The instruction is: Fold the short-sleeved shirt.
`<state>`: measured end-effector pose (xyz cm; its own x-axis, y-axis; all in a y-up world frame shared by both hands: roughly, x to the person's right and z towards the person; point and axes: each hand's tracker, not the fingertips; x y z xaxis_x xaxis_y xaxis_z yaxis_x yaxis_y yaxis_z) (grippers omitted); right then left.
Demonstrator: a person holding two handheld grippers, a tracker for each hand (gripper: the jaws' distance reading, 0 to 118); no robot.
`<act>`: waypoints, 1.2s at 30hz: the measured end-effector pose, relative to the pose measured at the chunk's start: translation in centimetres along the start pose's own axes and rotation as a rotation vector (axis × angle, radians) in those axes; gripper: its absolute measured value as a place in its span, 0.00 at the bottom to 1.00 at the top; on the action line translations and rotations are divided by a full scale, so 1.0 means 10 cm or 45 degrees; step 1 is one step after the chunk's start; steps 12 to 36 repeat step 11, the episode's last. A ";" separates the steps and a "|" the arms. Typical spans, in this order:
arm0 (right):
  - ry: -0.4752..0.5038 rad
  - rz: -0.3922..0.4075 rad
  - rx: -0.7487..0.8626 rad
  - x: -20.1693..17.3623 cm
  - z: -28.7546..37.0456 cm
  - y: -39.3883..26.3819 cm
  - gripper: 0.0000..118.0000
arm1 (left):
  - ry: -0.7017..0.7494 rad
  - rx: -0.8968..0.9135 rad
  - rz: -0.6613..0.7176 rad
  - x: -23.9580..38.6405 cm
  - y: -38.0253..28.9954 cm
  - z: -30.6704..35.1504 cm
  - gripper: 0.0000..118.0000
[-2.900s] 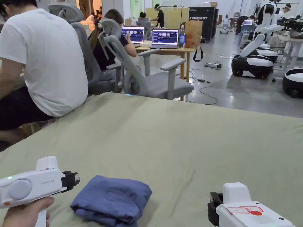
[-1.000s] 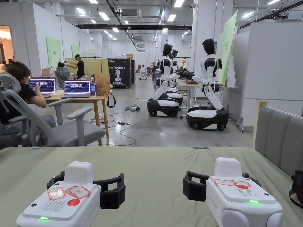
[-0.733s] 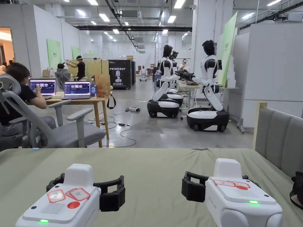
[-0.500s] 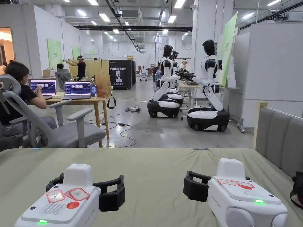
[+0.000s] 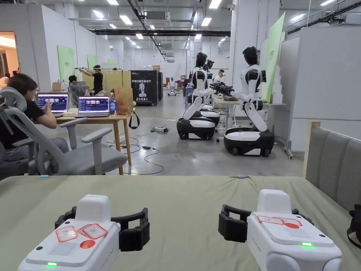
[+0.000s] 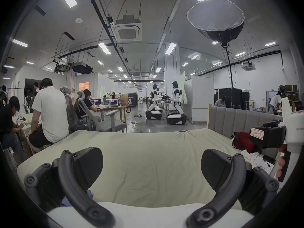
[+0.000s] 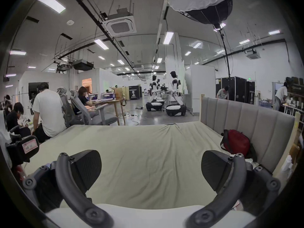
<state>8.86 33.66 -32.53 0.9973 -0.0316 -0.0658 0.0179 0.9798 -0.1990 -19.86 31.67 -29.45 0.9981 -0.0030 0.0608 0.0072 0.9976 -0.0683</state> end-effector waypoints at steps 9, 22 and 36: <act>-0.034 0.069 0.001 -0.06 0.01 -0.04 1.00 | 0.021 0.009 0.008 -0.02 0.01 0.02 1.00; 0.012 0.057 -0.030 -0.01 -0.04 -0.04 1.00 | 0.023 0.012 0.007 -0.02 0.01 0.02 1.00; 0.012 0.057 -0.030 -0.01 -0.04 -0.04 1.00 | 0.023 0.012 0.007 -0.02 0.01 0.02 1.00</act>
